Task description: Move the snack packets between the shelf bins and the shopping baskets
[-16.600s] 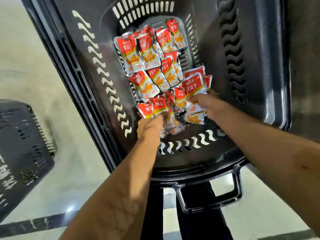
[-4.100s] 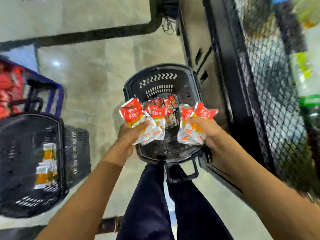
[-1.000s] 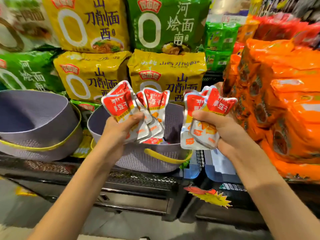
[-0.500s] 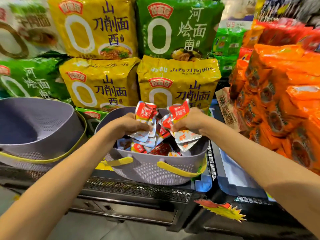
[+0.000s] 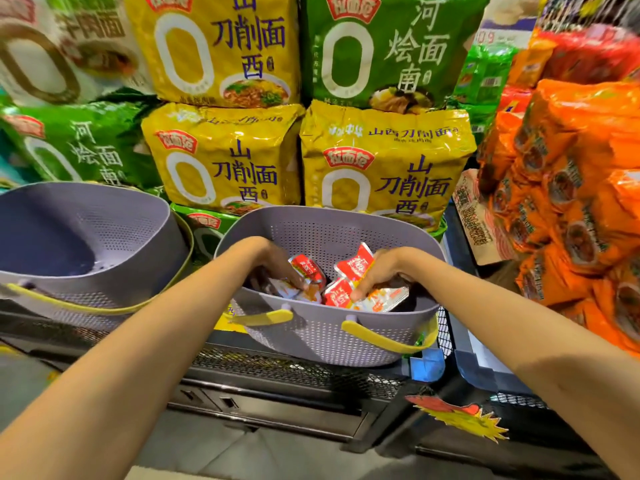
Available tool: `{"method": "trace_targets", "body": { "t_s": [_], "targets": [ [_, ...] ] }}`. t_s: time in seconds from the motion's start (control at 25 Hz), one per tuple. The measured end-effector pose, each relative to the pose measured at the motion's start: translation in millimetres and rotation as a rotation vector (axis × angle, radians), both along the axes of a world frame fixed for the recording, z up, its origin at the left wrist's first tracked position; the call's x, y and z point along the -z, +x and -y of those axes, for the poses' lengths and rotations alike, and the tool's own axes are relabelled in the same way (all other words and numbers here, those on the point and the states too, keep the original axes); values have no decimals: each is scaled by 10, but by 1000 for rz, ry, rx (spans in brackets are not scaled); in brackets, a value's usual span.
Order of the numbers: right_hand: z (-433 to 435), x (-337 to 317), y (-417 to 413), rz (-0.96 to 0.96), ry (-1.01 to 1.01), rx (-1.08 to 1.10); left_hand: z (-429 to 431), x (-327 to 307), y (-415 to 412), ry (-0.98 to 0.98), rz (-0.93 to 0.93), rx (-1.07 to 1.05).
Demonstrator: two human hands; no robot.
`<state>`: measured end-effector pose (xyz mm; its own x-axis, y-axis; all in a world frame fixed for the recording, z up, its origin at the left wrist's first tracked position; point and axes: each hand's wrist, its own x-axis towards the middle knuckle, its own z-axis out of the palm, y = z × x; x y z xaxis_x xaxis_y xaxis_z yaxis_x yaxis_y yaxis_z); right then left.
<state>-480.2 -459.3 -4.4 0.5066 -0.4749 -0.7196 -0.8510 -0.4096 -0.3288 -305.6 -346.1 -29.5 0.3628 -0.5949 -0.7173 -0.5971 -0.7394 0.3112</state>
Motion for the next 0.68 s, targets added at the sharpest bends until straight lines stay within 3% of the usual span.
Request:
{"method": "trace_targets", "body": {
  "t_s": [0.4, 0.56, 0.68],
  "targets": [
    [21, 6, -50, 187, -122, 31, -33, -177, -47, -252, 286, 95],
    [-48, -154, -180, 222, -304, -83, -135, -447, -267, -403, 320, 166],
    [-225, -309, -379, 481, -478, -117, -344, -654, -485, -627, 394, 166]
  ]
}}
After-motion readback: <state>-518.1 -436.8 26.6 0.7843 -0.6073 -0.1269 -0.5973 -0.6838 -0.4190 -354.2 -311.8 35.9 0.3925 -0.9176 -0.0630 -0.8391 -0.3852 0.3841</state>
